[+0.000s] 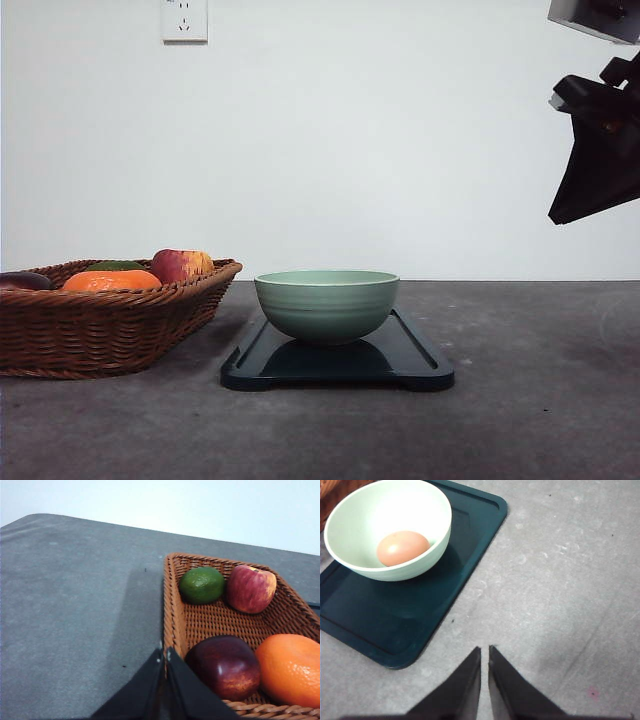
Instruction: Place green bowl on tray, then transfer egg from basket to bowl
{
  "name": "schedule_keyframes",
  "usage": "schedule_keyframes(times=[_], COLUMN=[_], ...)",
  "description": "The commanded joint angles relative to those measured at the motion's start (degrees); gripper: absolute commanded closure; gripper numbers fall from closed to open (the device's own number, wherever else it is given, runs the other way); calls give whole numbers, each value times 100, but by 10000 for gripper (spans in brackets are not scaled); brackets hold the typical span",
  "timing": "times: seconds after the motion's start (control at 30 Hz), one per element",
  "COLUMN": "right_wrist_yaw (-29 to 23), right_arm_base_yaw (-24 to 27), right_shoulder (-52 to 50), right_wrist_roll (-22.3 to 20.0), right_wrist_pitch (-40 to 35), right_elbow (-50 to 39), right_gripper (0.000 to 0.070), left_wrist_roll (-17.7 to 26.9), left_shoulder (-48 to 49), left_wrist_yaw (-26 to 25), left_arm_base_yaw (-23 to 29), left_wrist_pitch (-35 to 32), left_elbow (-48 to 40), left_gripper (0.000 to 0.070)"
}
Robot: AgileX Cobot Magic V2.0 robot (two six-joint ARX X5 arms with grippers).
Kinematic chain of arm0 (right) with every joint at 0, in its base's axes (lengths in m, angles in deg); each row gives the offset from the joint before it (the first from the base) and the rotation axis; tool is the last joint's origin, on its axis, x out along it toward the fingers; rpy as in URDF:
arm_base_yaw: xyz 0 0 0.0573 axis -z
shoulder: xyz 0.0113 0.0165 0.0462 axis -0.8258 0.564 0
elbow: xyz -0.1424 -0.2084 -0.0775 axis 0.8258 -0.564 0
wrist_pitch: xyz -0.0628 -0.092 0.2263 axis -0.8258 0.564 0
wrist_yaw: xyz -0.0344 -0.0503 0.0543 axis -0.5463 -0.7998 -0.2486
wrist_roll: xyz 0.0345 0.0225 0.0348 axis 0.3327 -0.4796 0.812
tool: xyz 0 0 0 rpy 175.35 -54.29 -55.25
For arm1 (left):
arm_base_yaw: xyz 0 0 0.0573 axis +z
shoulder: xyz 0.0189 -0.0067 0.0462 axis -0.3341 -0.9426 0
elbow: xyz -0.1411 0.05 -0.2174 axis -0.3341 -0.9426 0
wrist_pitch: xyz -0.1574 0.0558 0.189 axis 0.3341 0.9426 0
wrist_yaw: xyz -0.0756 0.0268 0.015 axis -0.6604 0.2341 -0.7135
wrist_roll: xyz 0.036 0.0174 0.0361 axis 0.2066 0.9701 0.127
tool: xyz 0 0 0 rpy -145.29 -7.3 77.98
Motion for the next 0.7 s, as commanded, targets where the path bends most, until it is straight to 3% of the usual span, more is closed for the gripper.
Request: schedule_keyframes(times=[0.0, 0.67], right_wrist_yaw=[-2, -6], right_arm_base_yaw=[-24, -24], right_shoulder=[46, 46], right_wrist_roll=[-31, -41], right_wrist_pitch=[-55, -55], right_elbow=[48, 46], right_gripper=[682, 682], left_wrist_roll=[-4, -4], left_shoulder=[7, 7], left_wrist_yaw=[25, 22], left_arm_base_yaw=[4, 4], left_wrist_pitch=[-79, -149], left_elbow=[-114, -114], left_gripper=[700, 700])
